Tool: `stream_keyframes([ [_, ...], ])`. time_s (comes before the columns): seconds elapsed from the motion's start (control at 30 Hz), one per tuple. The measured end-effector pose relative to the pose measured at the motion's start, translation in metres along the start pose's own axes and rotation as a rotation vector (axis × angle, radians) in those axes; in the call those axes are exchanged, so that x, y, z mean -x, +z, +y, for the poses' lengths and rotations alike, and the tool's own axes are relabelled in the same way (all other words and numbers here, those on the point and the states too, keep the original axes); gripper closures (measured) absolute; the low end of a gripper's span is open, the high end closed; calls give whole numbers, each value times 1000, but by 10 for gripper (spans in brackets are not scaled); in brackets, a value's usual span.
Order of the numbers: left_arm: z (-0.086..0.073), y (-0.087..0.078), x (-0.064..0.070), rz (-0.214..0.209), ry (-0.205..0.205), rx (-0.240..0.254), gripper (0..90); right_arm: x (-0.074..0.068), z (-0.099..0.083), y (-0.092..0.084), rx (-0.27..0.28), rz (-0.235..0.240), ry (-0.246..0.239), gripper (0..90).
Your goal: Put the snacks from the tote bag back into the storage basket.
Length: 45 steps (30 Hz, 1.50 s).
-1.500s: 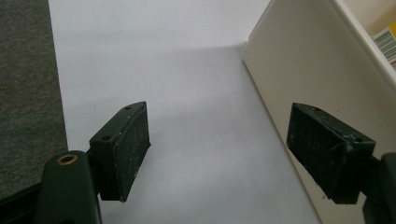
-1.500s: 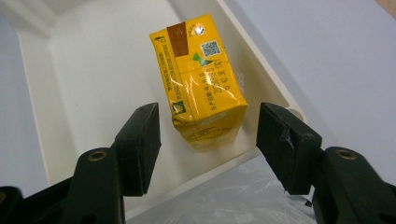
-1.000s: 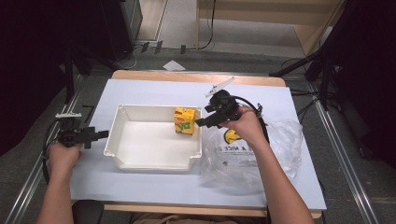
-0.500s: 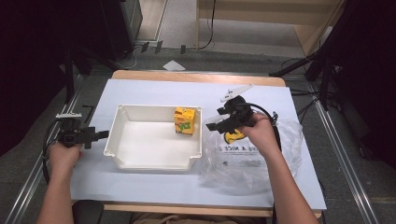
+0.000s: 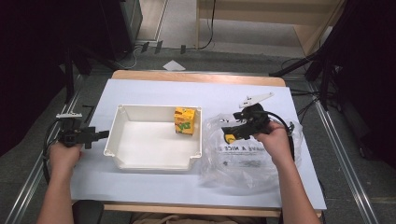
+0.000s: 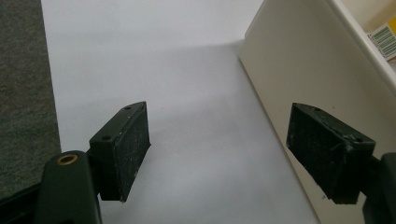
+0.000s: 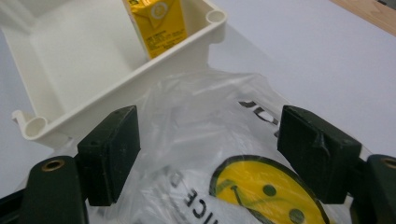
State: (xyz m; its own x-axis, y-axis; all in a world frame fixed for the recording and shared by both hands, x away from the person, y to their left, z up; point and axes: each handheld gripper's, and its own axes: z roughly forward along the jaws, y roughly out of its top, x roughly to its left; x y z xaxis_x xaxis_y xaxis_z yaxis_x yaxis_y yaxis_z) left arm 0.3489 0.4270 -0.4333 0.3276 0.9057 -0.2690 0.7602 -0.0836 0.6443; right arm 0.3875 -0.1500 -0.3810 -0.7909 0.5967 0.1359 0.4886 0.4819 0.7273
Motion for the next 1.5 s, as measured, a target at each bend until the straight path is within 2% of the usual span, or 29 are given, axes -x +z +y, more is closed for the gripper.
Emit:
stream_keyframes([
  [0.17, 0, 0, 0, 1, 0, 3, 226, 10, -13, -4, 0, -18, 17, 224],
  [0.4, 0, -1, 0, 0, 2, 3, 226, 28, -30, -7, 13, -36, 68, 224],
  [0.67, 0, 1, 0, 2, 2, 0, 226, 40, -40, -9, 11, -58, 105, 224],
  [1.07, 0, 0, 0, 0, 3, 3, 226, 42, -43, -3, -24, -63, 106, 224],
  [1.5, 0, 1, 0, 1, 4, 2, 226, 39, -42, 1, -38, -65, 103, 224],
])
